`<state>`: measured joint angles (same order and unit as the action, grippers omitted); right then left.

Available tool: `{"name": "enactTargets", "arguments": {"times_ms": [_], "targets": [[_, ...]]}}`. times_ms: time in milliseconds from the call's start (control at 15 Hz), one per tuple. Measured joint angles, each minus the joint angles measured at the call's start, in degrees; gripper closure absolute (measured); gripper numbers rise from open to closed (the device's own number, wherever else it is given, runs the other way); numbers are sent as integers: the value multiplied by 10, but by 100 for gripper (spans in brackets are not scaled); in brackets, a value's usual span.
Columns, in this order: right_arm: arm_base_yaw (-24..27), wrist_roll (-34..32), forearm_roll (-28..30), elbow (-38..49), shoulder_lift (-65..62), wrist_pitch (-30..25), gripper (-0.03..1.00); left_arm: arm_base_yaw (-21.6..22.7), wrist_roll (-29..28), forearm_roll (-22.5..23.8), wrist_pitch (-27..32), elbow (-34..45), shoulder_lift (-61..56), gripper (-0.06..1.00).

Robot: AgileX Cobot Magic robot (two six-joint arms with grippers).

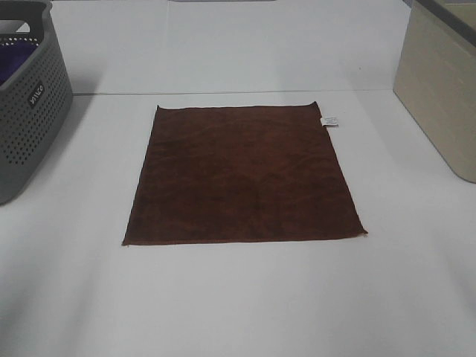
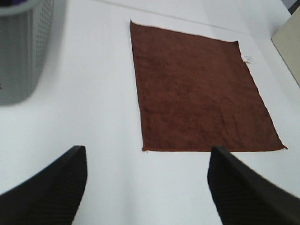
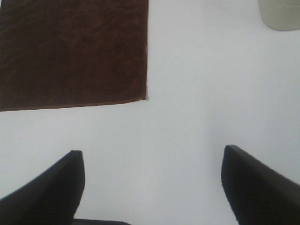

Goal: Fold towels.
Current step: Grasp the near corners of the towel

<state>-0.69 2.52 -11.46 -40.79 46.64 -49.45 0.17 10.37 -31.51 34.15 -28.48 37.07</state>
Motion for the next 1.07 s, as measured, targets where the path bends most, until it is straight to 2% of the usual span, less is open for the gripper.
{"name": "enactTargets", "arguments": {"times_ms": [67, 333, 533, 667, 933, 1000, 1067], "targets": [[0, 1, -3, -36, 87, 1, 21, 0, 2, -44, -24, 0, 97, 25], [0, 10, -15, -84, 226, 10, 23, 0, 74, -134, -67, 0, 273, 25], [0, 29, -23, -107, 331, 31, 24, 0, 176, -250, -57, -29, 406, 25], [0, 57, -43, -123, 399, 40, 24, 0, 234, -305, -42, -62, 470, 25], [11, 157, -144, -158, 509, 39, 24, 0, 271, -326, -23, -127, 576, 25], [61, 237, -235, -175, 558, 26, 25, 0, 281, -327, 3, -163, 632, 25], [91, 283, -280, -179, 577, 15, 26, 0, 282, -327, 14, -182, 658, 25]]}}
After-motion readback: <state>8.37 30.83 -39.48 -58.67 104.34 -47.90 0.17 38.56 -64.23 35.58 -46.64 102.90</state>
